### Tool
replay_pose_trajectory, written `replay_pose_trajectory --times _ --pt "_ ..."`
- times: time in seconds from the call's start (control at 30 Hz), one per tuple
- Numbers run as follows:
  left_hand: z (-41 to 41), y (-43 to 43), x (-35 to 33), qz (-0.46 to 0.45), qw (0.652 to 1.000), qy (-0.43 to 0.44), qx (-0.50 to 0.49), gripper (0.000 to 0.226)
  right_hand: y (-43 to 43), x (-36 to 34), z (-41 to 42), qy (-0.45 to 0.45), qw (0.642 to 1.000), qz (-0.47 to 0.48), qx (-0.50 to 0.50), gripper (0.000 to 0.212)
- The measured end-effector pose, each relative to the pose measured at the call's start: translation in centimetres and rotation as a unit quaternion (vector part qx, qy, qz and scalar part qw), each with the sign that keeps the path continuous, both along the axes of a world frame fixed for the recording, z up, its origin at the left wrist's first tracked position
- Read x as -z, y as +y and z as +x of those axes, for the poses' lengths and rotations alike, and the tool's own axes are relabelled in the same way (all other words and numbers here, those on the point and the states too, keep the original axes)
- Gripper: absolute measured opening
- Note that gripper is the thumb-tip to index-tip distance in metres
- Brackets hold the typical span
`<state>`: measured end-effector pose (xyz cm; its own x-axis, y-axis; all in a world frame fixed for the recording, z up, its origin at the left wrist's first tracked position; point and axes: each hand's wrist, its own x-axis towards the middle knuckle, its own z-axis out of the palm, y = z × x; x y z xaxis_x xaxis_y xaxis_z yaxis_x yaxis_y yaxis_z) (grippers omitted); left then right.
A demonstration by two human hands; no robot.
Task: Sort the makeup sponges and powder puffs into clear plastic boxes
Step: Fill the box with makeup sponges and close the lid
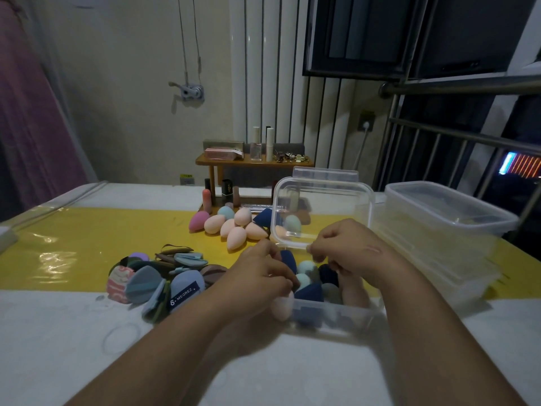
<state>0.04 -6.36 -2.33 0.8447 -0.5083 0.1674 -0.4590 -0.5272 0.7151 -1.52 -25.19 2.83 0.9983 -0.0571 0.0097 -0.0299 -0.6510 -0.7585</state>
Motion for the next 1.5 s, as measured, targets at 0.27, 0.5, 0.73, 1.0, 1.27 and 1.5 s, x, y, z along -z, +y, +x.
replay_pose_trajectory --times 0.27,0.5,0.73,1.0,1.27,1.5 --pt "-0.2 0.4 -0.7 -0.081 0.997 0.016 -0.012 0.013 1.5 1.7 1.1 -0.097 0.985 -0.131 0.054 0.012" --pt "3.5 1.7 0.0 -0.066 0.967 -0.042 -0.242 0.03 2.2 1.6 0.8 -0.079 0.979 -0.175 0.072 0.021" --pt "5.5 2.1 1.6 0.162 0.947 -0.036 -0.277 0.051 2.1 1.5 0.9 -0.07 0.98 -0.172 0.07 0.029" --pt "5.4 1.9 2.6 0.283 0.926 -0.048 -0.243 0.053 2.1 1.4 0.7 -0.063 0.981 -0.169 0.064 0.032" --pt "3.2 1.9 1.6 -0.006 0.957 -0.126 -0.26 0.029 1.7 1.5 0.9 -0.072 0.984 -0.15 0.058 0.031" --pt "0.8 1.1 -0.4 -0.211 0.947 -0.112 -0.217 0.029 1.6 1.7 1.1 -0.149 0.985 0.082 0.007 0.014"
